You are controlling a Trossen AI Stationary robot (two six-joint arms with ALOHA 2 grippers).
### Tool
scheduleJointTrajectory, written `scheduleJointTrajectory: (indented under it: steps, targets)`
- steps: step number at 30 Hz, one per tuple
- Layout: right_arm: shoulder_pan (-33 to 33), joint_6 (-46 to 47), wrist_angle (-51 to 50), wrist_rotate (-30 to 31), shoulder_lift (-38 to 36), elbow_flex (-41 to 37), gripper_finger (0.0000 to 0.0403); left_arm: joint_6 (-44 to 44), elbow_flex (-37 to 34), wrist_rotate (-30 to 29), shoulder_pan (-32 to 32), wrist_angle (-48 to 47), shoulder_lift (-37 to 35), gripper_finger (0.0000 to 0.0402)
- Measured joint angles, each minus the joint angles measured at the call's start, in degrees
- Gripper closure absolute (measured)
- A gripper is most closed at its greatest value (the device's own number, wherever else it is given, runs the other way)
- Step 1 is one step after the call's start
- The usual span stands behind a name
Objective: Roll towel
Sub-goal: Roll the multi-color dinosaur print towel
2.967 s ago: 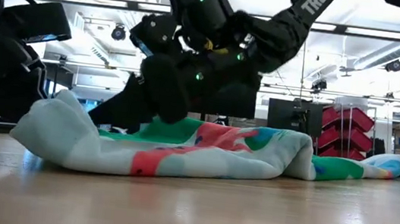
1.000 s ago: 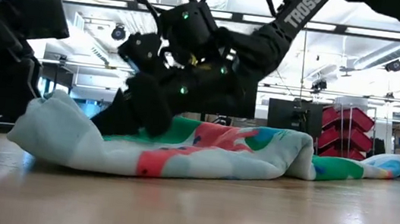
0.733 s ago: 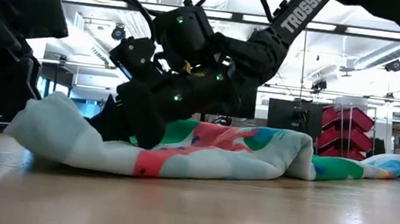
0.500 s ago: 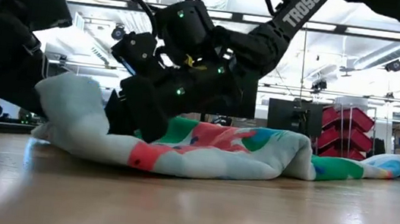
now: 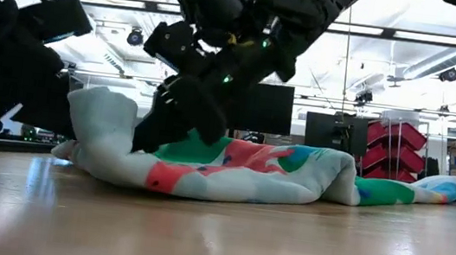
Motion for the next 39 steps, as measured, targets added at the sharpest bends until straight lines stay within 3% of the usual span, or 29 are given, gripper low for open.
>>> scheduleJointTrajectory:
  steps: [8,15,20,29,36,39]
  targets:
    - [0.2,1.7,-10.7,0.5,-1.9,-1.2,0.0403,2.9,0.1,-1.1,0.1,2.0,0.3,0.0283]
    - [3.1,3.9,-2.9,-2.7,0.5,-1.7,0.0403,10.4,0.1,-4.5,0.8,8.7,0.6,0.0283]
    - [3.7,4.6,0.8,-2.1,1.7,-1.7,0.0403,13.8,0.1,-1.7,2.7,12.1,2.3,0.0283]
    - [3.1,0.5,-6.1,8.5,-2.0,-1.8,0.0403,17.8,0.1,2.2,3.1,15.4,3.6,0.0283]
    - [3.1,-2.2,-10.1,11.0,-6.5,-1.9,0.0403,19.9,0.4,3.6,3.1,16.0,3.6,0.0283]
    - [4.5,-4.5,-8.7,9.4,-9.0,-2.5,0.0403,20.0,0.4,3.8,3.1,15.9,3.6,0.0283]
